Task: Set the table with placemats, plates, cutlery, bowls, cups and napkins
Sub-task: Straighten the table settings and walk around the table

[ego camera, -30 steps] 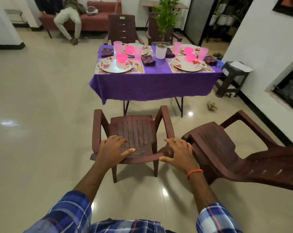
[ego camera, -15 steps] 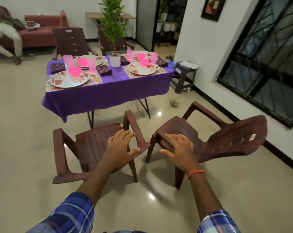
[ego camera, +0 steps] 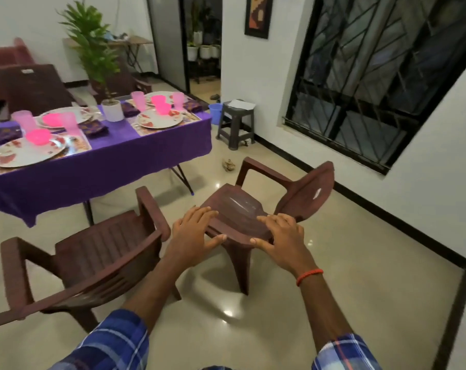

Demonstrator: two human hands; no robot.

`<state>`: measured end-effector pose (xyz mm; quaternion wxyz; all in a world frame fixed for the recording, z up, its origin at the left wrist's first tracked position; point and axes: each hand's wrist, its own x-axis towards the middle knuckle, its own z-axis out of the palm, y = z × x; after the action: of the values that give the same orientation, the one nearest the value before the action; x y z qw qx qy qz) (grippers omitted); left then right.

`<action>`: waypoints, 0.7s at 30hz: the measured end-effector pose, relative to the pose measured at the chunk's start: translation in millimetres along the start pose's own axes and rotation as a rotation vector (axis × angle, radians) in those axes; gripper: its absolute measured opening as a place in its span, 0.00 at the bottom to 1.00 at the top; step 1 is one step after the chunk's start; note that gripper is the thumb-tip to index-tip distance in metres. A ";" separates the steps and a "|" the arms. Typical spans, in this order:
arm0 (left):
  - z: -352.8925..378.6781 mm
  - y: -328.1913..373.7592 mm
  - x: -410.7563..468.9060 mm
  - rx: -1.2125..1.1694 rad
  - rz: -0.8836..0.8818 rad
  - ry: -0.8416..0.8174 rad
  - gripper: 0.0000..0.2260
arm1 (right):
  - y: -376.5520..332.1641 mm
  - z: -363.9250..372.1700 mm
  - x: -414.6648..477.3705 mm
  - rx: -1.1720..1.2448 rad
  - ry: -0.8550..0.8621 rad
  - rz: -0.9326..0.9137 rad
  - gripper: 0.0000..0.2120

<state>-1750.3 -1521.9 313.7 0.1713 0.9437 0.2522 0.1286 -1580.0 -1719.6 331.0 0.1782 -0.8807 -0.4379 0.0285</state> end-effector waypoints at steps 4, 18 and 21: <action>23.8 61.0 13.5 -0.015 0.026 -0.017 0.31 | 52.1 -20.7 -21.8 -0.005 0.019 0.052 0.32; 100.2 190.5 77.1 -0.096 0.226 -0.158 0.33 | 176.6 -67.9 -65.1 0.018 0.106 0.227 0.30; 115.7 209.3 107.1 -0.132 0.246 -0.156 0.34 | 202.3 -75.2 -59.8 0.019 0.102 0.246 0.30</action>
<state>-1531.9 -1666.4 306.5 0.2350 0.9612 0.1118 0.0912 -1447.3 -1899.9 326.4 0.2038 -0.9263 -0.3167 0.0097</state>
